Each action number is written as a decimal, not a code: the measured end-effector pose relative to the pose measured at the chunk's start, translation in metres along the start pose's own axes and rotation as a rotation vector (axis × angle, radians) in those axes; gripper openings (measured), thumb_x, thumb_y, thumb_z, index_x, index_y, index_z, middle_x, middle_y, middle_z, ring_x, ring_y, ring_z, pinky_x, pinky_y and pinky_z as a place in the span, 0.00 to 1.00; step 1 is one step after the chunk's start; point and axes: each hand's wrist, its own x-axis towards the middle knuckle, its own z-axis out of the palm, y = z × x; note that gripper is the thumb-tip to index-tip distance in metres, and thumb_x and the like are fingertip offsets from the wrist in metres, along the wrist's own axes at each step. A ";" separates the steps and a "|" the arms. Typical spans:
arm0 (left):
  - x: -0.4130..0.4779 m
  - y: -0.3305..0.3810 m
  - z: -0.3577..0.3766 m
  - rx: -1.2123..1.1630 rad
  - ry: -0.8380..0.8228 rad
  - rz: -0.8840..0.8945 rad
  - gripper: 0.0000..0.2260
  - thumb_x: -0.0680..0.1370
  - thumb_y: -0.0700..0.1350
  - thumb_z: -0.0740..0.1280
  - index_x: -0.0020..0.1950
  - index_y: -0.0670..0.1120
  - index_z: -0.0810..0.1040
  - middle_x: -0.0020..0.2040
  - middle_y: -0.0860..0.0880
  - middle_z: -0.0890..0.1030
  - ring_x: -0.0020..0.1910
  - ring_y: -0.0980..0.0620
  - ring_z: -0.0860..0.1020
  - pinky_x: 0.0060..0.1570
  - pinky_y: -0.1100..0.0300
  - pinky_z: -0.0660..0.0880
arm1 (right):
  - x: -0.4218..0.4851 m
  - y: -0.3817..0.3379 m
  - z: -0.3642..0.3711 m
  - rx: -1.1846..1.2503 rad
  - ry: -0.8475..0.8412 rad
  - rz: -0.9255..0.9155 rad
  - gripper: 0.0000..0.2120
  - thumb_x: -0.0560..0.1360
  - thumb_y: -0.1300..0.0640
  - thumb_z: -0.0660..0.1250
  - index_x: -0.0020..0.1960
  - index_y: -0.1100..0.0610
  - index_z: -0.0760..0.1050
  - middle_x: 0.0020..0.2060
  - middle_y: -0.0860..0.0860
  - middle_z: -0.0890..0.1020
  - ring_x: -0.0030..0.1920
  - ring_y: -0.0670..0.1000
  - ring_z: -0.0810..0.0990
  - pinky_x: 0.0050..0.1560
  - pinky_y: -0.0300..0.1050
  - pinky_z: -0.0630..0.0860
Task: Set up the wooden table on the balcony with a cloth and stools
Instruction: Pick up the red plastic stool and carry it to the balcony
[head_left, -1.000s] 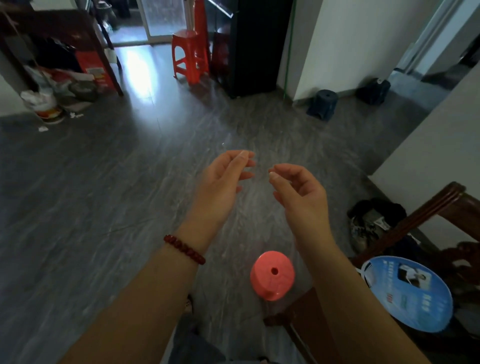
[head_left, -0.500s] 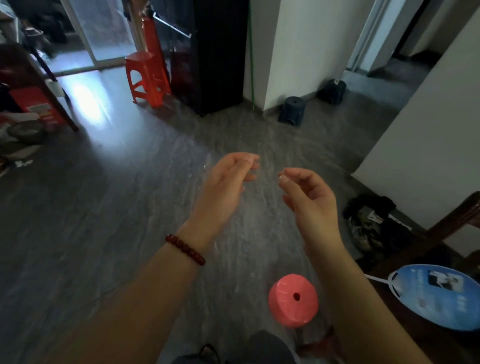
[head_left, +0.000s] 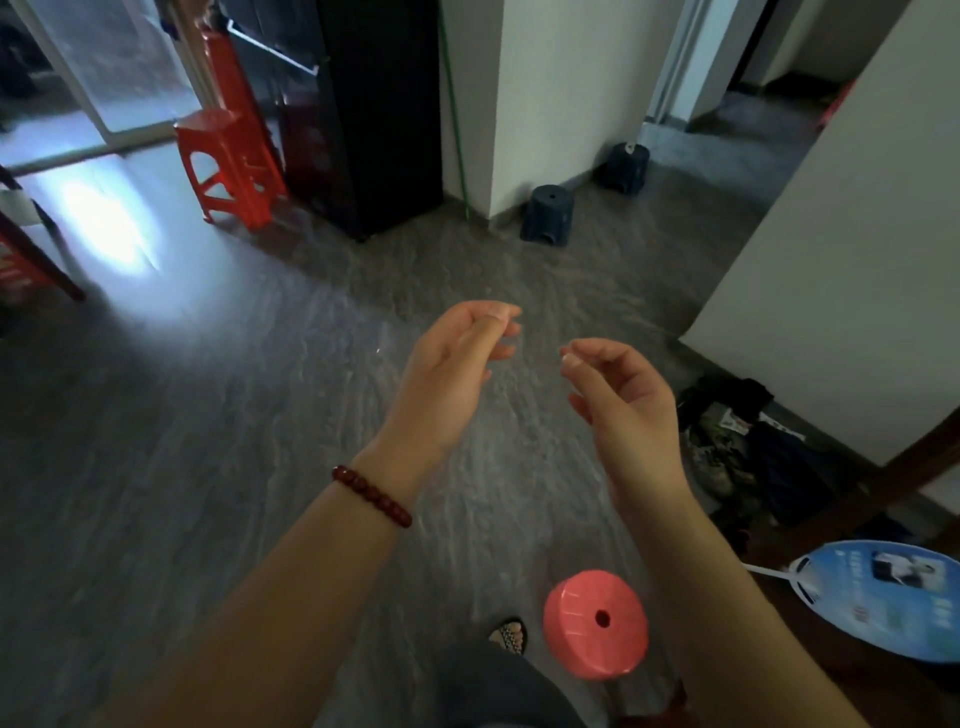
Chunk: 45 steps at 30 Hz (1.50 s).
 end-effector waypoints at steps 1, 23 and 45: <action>0.014 0.001 0.003 0.001 -0.011 0.002 0.07 0.77 0.53 0.60 0.46 0.57 0.78 0.45 0.58 0.81 0.48 0.57 0.79 0.47 0.62 0.70 | 0.012 -0.001 0.001 0.001 0.012 0.000 0.06 0.74 0.64 0.68 0.46 0.54 0.77 0.43 0.47 0.82 0.40 0.39 0.79 0.43 0.31 0.74; 0.233 -0.008 0.101 0.009 -0.422 -0.006 0.07 0.76 0.54 0.61 0.48 0.55 0.78 0.45 0.58 0.81 0.46 0.59 0.79 0.50 0.60 0.71 | 0.196 -0.011 -0.044 -0.104 0.410 -0.063 0.04 0.75 0.62 0.68 0.50 0.60 0.78 0.40 0.48 0.80 0.35 0.38 0.76 0.40 0.32 0.73; 0.334 -0.012 0.202 -0.025 -1.337 0.000 0.07 0.80 0.49 0.58 0.49 0.54 0.76 0.46 0.56 0.80 0.45 0.60 0.79 0.45 0.65 0.71 | 0.228 -0.010 -0.036 -0.139 1.230 -0.192 0.05 0.74 0.61 0.69 0.45 0.51 0.79 0.38 0.42 0.82 0.38 0.38 0.80 0.39 0.30 0.74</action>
